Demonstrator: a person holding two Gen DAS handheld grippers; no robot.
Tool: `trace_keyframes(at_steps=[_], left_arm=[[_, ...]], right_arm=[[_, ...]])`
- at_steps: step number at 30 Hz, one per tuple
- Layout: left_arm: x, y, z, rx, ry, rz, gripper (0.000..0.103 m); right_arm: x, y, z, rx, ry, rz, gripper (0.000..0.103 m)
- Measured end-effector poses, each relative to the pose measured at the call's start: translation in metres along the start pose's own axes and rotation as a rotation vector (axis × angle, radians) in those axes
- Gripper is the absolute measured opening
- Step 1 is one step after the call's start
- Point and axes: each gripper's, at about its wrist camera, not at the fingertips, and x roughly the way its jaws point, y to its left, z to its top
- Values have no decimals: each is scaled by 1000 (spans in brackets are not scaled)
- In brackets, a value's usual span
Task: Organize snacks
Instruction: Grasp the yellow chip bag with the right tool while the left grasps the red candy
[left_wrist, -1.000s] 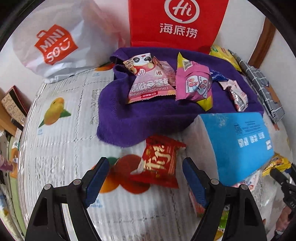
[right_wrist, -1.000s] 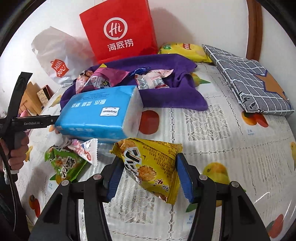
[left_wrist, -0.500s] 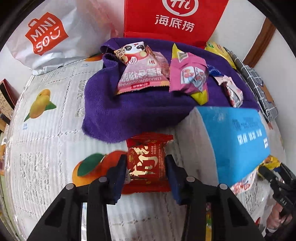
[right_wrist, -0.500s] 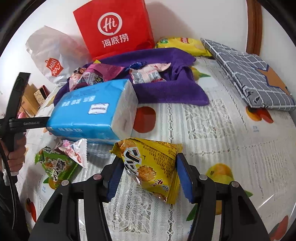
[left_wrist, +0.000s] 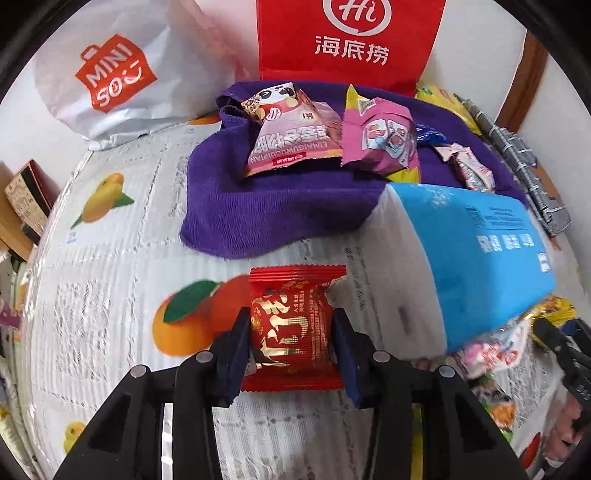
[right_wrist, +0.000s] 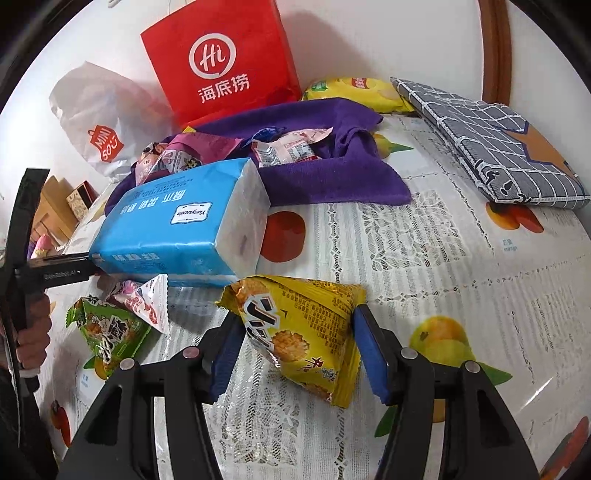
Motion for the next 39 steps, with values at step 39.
trace_keyframes(at_steps=[39], left_arm=[[-36,11,-63,-154,-159,-28,41]], right_arm=[[-5,-2,-14,-15,-61,-5,55]])
